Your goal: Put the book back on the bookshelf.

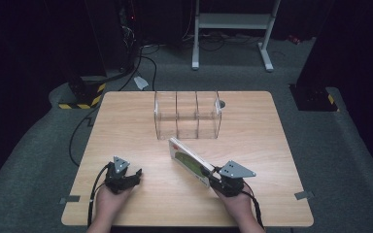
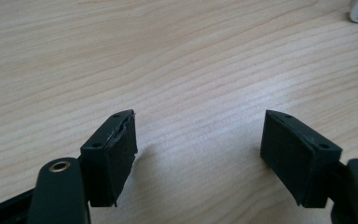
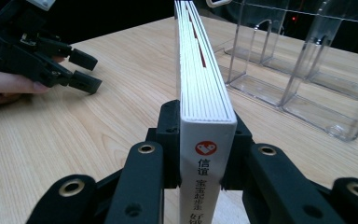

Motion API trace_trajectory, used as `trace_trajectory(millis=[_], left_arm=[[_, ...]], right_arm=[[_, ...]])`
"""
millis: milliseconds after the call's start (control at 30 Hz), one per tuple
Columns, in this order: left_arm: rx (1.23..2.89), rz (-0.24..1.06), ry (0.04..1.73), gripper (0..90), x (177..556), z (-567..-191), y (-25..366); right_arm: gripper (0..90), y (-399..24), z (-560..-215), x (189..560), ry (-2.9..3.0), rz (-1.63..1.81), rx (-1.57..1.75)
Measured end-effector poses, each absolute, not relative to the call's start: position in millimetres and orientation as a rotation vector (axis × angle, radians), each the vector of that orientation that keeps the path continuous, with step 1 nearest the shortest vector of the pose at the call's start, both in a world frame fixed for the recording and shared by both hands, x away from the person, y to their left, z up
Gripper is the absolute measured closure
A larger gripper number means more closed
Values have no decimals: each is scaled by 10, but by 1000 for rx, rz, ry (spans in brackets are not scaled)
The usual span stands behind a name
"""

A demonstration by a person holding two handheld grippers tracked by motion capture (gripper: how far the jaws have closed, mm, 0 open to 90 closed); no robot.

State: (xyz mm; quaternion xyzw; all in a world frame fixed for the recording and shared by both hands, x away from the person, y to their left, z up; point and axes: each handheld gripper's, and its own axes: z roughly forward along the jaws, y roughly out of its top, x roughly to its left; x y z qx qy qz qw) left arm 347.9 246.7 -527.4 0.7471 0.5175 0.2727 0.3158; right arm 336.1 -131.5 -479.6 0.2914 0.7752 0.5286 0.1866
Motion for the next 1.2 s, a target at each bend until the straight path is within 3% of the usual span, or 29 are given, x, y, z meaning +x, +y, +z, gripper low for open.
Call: trace_trajectory(millis=[200, 333, 1200], left_arm=[[1955, 711, 1379, 278, 3595, -5275, 2466], [1932, 635, 1402, 312, 3676, -5275, 2511], [1937, 630, 1383, 354, 3683, -5274, 2500]], right_arm=[[742, -1441, -4798, 3276, 2159, 1480, 861], [742, -1578, -4801, 3207, 2133, 1474, 911], [745, -1887, -4736, 3158, 2004, 1368, 1059]])
